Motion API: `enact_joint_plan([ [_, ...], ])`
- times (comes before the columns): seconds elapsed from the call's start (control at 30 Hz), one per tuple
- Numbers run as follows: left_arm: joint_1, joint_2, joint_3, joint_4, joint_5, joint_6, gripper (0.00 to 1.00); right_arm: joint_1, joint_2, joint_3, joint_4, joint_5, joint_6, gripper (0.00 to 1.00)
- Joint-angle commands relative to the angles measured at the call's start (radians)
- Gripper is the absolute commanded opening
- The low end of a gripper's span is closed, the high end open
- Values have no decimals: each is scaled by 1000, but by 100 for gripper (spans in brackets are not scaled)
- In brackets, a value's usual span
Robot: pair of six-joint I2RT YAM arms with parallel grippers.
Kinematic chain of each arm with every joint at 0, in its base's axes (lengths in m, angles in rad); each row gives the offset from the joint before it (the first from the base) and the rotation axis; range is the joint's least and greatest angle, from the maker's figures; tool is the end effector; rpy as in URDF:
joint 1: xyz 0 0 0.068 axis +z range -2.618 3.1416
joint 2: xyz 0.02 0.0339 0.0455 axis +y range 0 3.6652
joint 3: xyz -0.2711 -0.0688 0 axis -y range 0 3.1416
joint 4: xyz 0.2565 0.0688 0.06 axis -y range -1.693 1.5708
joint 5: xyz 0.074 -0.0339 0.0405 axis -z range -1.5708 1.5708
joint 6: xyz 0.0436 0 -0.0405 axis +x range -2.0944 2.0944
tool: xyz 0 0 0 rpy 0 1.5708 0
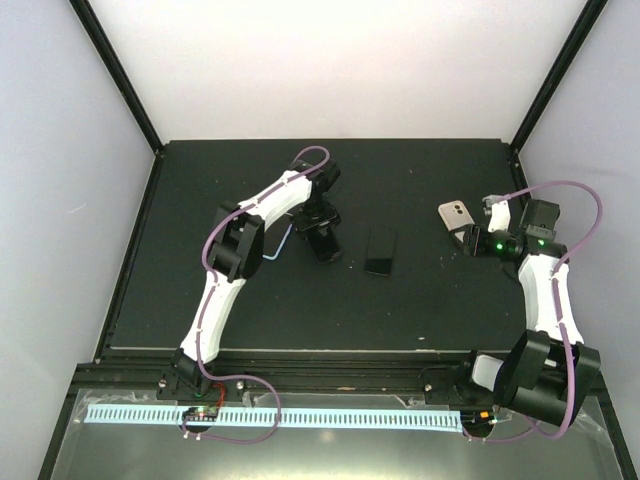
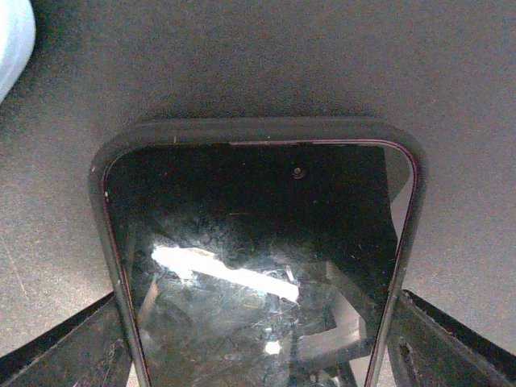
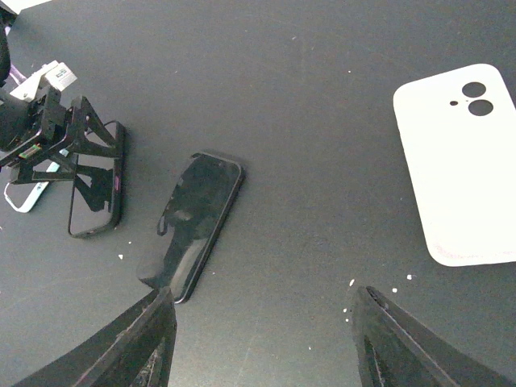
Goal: Take the phone out of the phone case
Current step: Pick up the phone at the center of the board.
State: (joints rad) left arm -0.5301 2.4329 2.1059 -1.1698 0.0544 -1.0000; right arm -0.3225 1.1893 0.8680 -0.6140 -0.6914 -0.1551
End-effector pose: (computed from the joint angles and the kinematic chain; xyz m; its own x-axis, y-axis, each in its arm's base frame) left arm 0.4273 -0.2532 0.1472 -0.8926 -0.4508 0.0057 -0.4493 0.8887 -0.0915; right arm 0.2414 -0.0514 0.2545 -0.7364 0.1206 -0.6657 -0.2313 0.8798 0.4153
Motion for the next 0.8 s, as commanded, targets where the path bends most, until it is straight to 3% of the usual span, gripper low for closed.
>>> enact_joint_plan([
  [0.0, 1, -55, -119, -20, -5, 61, 55, -7, 17, 16, 3, -20, -15, 61],
  [0.23, -40, -544, -557, 267, -48, 81, 49, 27, -16, -4, 31, -195, -15, 60],
  [0.37, -42, -745, -660, 338, -39, 140, 49, 246, -47, -9, 104, -97, 13, 58],
  [0.47, -46, -849, -723, 405, -34, 154, 49, 373, -42, 0, 163, -53, 11, 59],
  [0.6, -68, -940, -802, 541, -28, 138, 48, 454, -29, -46, 264, -97, 65, 59],
  [0.77, -211, -1007, -839, 652, -193, 117, 46, 548, -46, -49, 318, -135, 175, 59],
])
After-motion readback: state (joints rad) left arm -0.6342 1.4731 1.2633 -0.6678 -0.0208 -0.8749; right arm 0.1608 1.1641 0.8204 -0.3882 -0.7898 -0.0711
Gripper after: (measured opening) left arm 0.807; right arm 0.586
